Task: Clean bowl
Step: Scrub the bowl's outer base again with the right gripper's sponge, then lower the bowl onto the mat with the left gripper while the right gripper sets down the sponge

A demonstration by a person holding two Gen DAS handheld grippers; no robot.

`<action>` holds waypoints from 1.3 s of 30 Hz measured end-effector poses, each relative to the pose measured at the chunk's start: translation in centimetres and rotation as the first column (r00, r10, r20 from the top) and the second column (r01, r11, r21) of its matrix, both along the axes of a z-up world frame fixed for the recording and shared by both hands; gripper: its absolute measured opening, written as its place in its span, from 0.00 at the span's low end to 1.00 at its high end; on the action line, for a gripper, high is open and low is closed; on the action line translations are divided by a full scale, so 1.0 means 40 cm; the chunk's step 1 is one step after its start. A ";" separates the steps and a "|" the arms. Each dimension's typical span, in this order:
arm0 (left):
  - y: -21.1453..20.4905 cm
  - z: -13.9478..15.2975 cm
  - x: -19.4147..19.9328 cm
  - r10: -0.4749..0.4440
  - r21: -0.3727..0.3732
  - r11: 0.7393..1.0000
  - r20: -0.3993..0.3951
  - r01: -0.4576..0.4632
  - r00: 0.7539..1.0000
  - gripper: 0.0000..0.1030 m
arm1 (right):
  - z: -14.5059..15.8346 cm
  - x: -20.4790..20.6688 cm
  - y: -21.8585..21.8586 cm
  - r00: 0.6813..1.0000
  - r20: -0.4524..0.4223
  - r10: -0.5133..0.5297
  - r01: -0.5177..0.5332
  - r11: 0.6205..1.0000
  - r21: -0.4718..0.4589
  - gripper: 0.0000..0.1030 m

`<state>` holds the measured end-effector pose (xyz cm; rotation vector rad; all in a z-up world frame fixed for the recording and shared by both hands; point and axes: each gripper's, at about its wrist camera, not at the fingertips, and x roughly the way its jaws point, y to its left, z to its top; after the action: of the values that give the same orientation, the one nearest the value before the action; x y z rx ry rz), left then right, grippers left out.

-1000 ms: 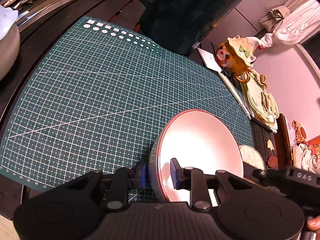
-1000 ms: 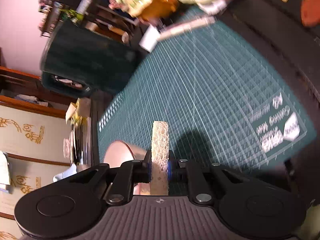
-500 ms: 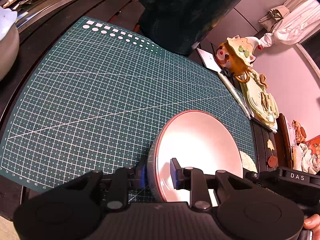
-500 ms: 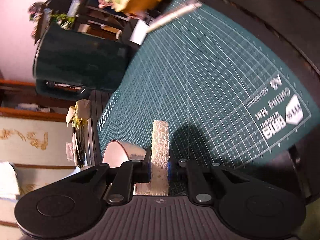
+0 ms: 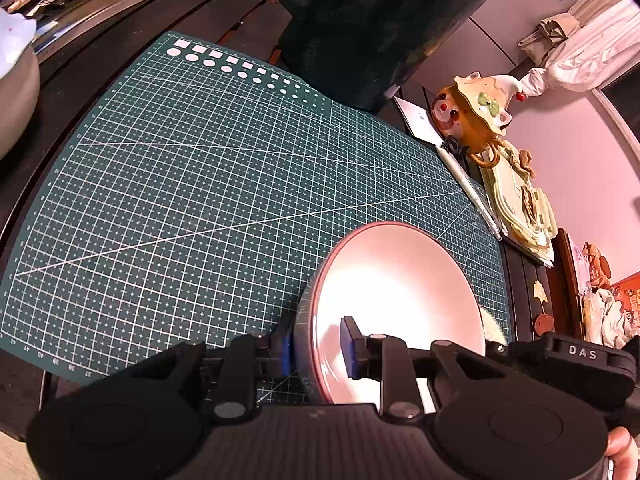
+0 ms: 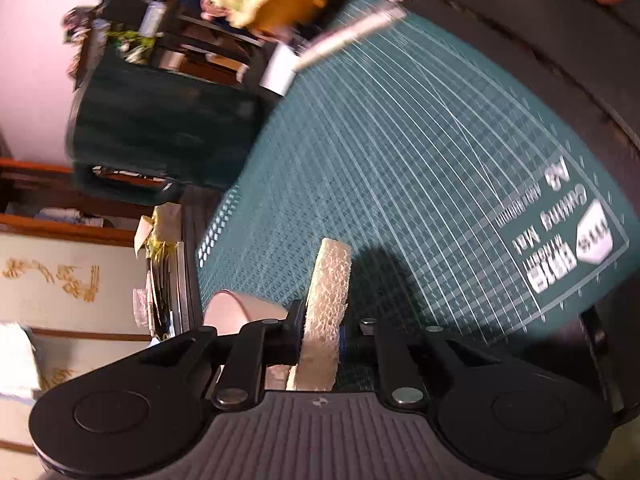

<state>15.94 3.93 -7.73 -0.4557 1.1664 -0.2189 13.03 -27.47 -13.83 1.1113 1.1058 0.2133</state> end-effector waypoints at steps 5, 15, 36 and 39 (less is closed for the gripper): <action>-0.008 0.002 0.009 0.008 -0.004 1.000 -0.008 -0.008 1.000 0.23 | 0.049 0.005 -0.003 0.996 0.088 0.005 0.006 0.993 -0.117 0.15; -0.016 0.003 0.020 0.010 0.009 1.000 -0.013 -0.010 1.000 0.24 | 0.055 0.028 0.006 0.984 0.166 0.059 -0.006 0.952 -0.305 0.22; -0.007 0.148 -0.074 -0.044 0.225 0.974 0.194 0.000 0.980 0.71 | 0.151 -0.008 0.021 0.957 0.219 0.191 0.002 0.749 -0.662 0.99; -0.012 0.198 -0.118 -0.058 0.257 0.966 0.271 -0.014 0.961 0.79 | 0.200 -0.050 0.044 0.935 0.253 0.250 -0.003 0.718 -0.696 0.99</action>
<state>11.24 3.45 0.19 -0.1752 0.9090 -0.1424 11.03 -25.73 -5.83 0.3010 0.8390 0.0749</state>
